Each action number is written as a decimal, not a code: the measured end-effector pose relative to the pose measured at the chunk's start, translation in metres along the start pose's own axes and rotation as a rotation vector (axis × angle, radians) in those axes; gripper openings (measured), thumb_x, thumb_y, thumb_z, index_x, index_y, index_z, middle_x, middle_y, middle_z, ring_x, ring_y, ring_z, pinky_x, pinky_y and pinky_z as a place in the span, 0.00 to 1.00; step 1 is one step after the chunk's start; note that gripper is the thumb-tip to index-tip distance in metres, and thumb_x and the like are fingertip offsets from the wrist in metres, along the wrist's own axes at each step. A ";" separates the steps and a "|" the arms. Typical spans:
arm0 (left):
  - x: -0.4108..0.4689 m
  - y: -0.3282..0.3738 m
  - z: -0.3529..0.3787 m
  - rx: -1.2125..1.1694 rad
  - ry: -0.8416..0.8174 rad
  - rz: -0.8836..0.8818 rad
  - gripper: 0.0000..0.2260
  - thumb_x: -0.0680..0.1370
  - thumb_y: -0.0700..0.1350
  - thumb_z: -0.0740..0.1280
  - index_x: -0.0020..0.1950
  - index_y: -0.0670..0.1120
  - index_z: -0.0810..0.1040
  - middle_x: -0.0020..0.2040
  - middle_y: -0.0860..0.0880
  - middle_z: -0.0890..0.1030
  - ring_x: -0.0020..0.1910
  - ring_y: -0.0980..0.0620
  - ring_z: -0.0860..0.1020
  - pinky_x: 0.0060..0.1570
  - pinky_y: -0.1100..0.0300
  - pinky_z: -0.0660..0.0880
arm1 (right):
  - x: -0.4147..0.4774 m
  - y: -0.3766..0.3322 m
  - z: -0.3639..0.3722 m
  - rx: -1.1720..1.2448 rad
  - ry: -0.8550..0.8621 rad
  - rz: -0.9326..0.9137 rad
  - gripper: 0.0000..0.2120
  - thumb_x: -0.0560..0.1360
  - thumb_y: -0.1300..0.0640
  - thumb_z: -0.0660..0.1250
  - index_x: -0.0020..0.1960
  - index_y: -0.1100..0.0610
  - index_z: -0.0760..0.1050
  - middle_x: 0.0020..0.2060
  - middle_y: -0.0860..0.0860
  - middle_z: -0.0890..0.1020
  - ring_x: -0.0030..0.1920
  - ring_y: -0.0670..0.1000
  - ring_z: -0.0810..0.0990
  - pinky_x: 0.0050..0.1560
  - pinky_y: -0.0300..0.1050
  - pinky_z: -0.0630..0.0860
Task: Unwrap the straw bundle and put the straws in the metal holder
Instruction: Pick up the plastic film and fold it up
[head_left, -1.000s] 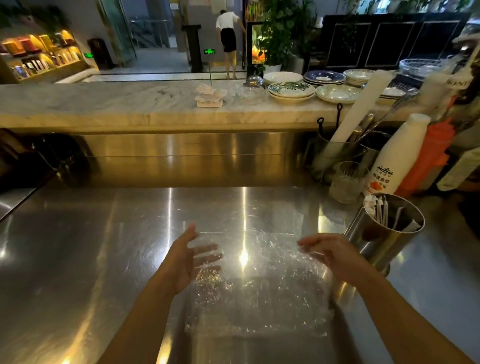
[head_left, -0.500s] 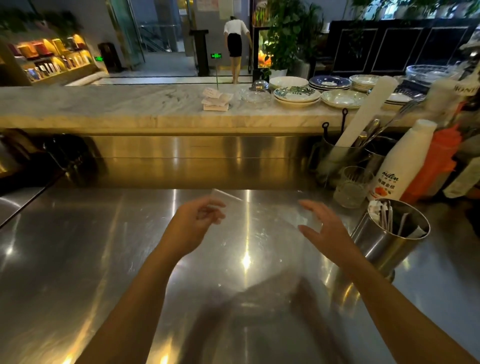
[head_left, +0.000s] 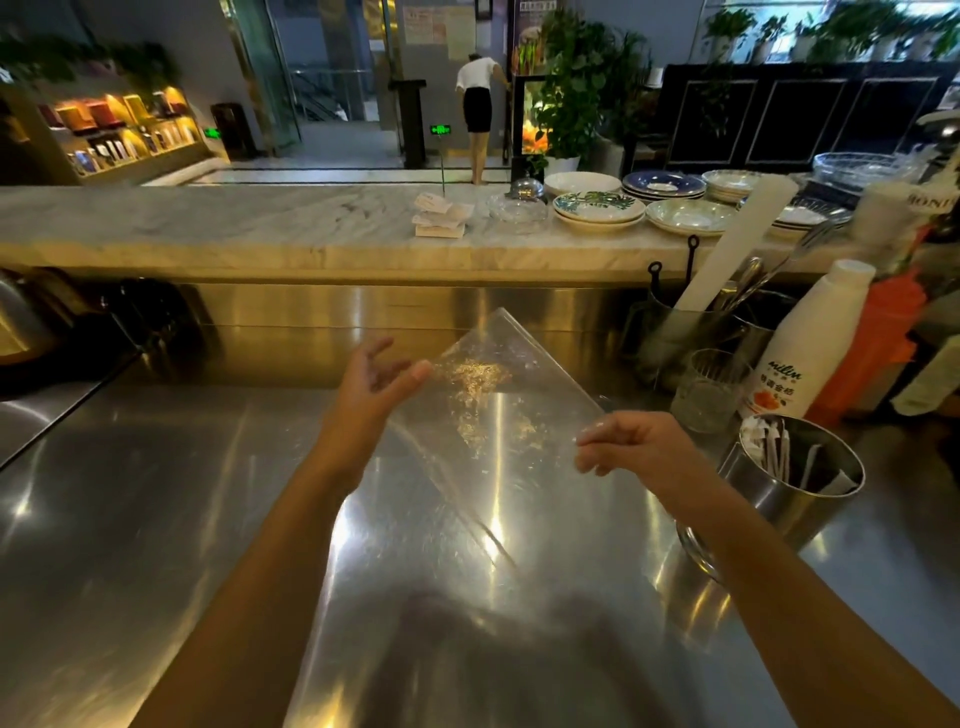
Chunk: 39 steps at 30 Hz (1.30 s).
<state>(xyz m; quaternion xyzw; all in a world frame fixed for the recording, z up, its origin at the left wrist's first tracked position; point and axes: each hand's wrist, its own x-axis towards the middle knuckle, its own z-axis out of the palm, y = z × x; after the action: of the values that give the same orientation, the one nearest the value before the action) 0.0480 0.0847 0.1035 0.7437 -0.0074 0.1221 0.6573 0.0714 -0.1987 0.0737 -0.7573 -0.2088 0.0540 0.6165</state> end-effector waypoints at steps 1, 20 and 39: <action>-0.001 -0.007 0.002 -0.021 0.014 -0.063 0.41 0.60 0.65 0.70 0.69 0.53 0.61 0.62 0.49 0.73 0.60 0.51 0.73 0.58 0.52 0.67 | 0.000 0.002 -0.001 0.046 0.027 0.001 0.04 0.66 0.62 0.71 0.39 0.53 0.81 0.32 0.50 0.85 0.36 0.51 0.83 0.38 0.39 0.79; -0.022 -0.013 0.049 -0.101 -0.210 -0.105 0.05 0.71 0.36 0.70 0.40 0.45 0.79 0.32 0.49 0.85 0.31 0.53 0.81 0.28 0.63 0.77 | -0.005 0.018 -0.007 0.346 0.071 0.065 0.07 0.65 0.58 0.70 0.42 0.58 0.82 0.37 0.57 0.85 0.38 0.55 0.83 0.36 0.41 0.79; -0.020 -0.020 0.046 -0.158 -0.184 -0.213 0.07 0.73 0.36 0.67 0.40 0.46 0.82 0.36 0.46 0.85 0.33 0.49 0.83 0.28 0.59 0.79 | -0.001 0.036 -0.026 0.385 -0.035 0.185 0.09 0.68 0.59 0.66 0.46 0.59 0.81 0.37 0.60 0.85 0.37 0.58 0.84 0.33 0.45 0.80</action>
<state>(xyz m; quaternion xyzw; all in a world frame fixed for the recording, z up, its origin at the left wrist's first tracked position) 0.0400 0.0395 0.0755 0.6942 0.0017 -0.0178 0.7196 0.0886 -0.2283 0.0456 -0.6403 -0.1349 0.1622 0.7385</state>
